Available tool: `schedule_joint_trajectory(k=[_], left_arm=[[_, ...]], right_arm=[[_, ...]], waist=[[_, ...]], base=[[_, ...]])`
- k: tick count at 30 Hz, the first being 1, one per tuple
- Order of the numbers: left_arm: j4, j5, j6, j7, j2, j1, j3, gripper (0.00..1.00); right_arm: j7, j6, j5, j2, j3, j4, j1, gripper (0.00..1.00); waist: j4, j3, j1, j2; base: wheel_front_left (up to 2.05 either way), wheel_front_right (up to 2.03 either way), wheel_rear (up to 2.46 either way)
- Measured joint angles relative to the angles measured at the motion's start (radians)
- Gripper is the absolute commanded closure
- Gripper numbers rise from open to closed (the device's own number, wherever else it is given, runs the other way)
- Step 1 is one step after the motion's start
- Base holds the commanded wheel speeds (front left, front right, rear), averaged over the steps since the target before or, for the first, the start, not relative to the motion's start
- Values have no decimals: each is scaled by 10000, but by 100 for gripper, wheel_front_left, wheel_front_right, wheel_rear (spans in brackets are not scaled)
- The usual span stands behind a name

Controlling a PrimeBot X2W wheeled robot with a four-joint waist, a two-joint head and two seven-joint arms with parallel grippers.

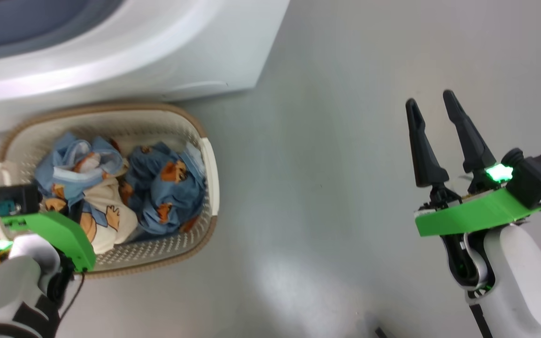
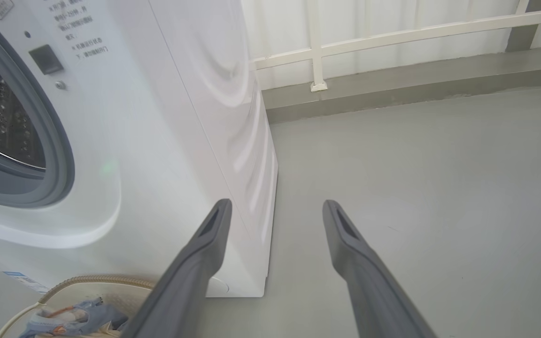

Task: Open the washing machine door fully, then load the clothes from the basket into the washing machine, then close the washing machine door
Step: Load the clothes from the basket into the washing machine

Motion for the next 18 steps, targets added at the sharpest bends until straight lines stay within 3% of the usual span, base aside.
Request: schedule_joint_trajectory(k=[8,18], left_arm=[[-257,-102,0,-1231,-132,620,-215,100],[-1076,-217,0,-1492,-174,1404,71,100]], right_arm=[[0,0,13,-121,-146,178,630,0],[0,0,100,-351,-265,334,1535,0]], waist=[[241,-1092,0,0],[476,-2304,0,0]], base=[[0,0,0],[0,0,0]])
